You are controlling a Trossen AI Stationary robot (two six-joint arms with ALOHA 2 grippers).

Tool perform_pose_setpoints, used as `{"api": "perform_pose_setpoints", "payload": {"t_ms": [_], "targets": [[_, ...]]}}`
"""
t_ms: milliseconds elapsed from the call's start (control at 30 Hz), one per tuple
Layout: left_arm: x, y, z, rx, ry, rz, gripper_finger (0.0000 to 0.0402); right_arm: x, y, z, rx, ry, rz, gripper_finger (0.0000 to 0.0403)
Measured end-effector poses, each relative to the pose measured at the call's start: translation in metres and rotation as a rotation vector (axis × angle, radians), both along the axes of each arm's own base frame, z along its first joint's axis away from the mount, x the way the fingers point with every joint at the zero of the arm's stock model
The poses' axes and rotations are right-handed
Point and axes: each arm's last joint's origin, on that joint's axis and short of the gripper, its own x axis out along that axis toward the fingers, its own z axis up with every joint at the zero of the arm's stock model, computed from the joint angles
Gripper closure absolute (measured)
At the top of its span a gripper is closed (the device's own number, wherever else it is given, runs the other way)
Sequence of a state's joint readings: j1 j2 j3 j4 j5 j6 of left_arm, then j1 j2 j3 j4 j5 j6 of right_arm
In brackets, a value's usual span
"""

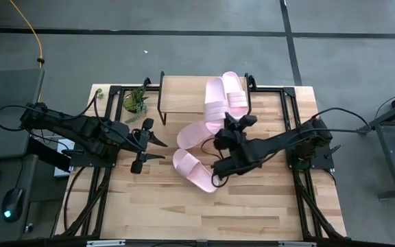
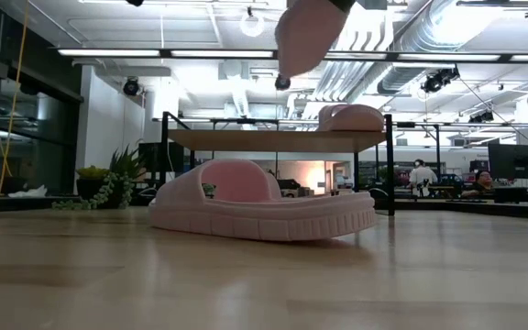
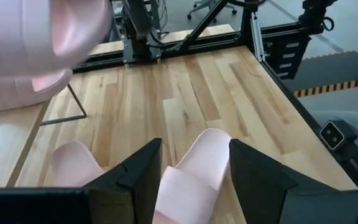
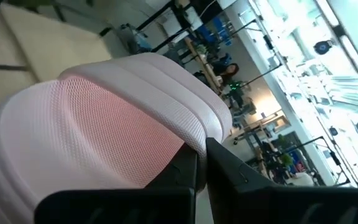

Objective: Pick and place slides into the shelf
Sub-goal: Put the pink slide on the shelf

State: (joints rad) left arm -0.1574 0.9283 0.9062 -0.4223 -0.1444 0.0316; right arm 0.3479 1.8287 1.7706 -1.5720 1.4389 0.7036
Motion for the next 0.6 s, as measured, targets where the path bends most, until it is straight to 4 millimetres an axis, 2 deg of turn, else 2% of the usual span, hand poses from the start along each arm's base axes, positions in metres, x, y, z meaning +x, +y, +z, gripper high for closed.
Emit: {"api": "perform_pose_setpoints", "payload": {"t_ms": [300,600], "targets": [[0.0,0.0,-0.001,-0.011,0.009,0.005,0.0232,-0.034,-0.007,0.041,0.014,-0.044,0.027,0.0403],[0.0,0.0,-0.001,-0.011,0.008,0.005,0.0231,-0.086,-0.028,0.089,0.044,-0.132,0.039,0.0403]]}}
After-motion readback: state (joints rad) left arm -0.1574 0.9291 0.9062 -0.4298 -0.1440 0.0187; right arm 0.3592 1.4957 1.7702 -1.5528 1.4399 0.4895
